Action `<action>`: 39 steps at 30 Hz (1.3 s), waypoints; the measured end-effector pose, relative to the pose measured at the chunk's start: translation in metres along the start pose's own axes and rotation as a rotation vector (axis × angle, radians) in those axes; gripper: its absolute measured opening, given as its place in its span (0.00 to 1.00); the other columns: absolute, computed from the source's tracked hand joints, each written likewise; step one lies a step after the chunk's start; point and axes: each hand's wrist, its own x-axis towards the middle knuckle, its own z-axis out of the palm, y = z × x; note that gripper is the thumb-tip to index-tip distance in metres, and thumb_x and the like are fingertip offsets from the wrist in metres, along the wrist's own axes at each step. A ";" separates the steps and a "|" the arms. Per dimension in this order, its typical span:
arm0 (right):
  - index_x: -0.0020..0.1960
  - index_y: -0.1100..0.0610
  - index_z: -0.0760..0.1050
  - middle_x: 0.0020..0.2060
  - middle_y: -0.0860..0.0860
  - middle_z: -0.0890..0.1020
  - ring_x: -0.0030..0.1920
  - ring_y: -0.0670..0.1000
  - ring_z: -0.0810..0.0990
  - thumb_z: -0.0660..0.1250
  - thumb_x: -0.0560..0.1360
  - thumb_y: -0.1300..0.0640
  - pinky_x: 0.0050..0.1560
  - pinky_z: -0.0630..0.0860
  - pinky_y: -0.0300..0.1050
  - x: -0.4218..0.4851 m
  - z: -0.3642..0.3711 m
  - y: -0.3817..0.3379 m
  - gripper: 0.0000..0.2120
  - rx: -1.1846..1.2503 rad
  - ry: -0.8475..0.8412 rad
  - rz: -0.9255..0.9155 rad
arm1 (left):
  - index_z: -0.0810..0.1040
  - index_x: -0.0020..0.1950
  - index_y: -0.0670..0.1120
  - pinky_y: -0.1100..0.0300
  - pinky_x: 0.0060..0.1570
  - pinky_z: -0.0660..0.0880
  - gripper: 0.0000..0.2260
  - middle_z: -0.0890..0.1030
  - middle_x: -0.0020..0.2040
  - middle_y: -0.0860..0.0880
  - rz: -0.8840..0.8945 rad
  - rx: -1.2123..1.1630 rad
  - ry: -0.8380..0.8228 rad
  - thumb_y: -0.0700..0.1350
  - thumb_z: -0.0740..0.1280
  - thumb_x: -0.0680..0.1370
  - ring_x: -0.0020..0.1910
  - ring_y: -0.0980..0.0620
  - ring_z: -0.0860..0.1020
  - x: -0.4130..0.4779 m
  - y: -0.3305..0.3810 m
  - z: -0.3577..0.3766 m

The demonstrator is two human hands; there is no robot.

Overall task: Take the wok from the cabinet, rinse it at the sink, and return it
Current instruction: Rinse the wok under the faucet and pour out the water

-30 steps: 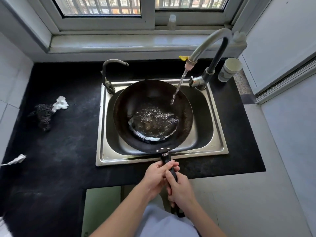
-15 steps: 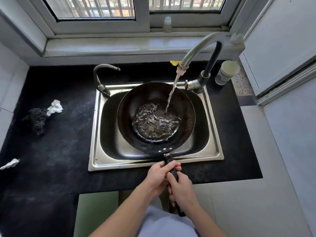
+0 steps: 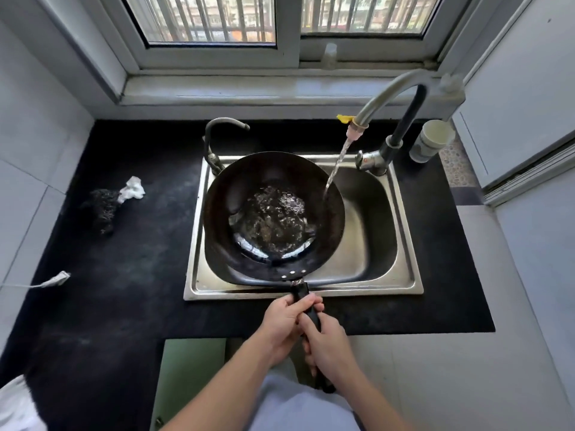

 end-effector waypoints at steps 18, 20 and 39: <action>0.39 0.59 0.74 0.23 0.49 0.75 0.21 0.48 0.72 0.64 0.81 0.52 0.25 0.70 0.43 0.026 -0.045 0.004 0.14 -0.043 0.017 0.012 | 0.82 0.50 0.38 0.58 0.43 0.77 0.06 0.83 0.43 0.44 -0.015 -0.020 0.002 0.40 0.69 0.78 0.39 0.49 0.81 0.032 0.001 0.043; 0.42 0.62 0.75 0.24 0.49 0.76 0.21 0.48 0.73 0.64 0.81 0.52 0.26 0.71 0.44 0.030 -0.047 -0.001 0.15 -0.067 0.000 0.006 | 0.81 0.51 0.37 0.58 0.43 0.78 0.06 0.84 0.43 0.44 -0.003 -0.034 0.011 0.40 0.69 0.78 0.40 0.49 0.82 0.034 0.004 0.043; 0.40 0.59 0.74 0.22 0.49 0.75 0.20 0.49 0.71 0.64 0.80 0.52 0.25 0.70 0.45 0.013 -0.044 0.021 0.14 -0.007 0.076 0.076 | 0.81 0.53 0.36 0.58 0.44 0.80 0.08 0.85 0.44 0.43 -0.069 0.037 -0.020 0.38 0.70 0.77 0.40 0.50 0.83 0.031 -0.013 0.045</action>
